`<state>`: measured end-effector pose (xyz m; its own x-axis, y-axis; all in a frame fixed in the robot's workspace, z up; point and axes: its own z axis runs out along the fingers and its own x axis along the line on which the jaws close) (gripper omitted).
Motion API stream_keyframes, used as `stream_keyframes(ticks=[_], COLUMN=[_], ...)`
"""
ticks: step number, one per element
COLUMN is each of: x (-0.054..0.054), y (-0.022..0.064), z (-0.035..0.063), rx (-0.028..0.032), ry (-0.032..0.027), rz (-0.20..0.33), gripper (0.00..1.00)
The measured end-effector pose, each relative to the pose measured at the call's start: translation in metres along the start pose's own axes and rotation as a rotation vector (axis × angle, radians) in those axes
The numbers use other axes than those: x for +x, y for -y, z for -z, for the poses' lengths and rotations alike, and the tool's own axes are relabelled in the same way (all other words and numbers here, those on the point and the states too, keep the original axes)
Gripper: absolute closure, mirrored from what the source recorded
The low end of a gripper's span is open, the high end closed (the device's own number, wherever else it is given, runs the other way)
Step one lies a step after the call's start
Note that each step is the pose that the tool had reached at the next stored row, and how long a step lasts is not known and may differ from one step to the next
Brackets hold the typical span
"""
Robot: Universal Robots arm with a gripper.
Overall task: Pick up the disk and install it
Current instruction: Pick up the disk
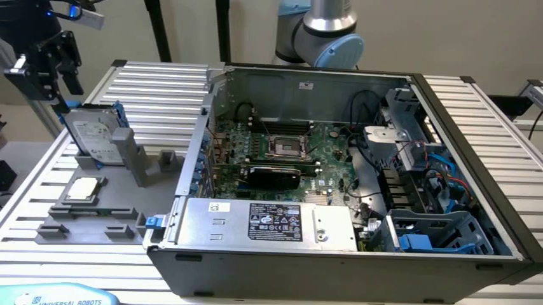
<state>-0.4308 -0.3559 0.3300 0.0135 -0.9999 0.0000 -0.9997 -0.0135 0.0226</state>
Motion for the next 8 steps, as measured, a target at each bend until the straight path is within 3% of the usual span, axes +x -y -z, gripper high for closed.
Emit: stream_keyframes(ticks=[8], x=[0.000], y=[0.0003], z=[-0.0145], rx=[0.0000], ry=[0.0000], rz=[0.000], gripper=[0.40])
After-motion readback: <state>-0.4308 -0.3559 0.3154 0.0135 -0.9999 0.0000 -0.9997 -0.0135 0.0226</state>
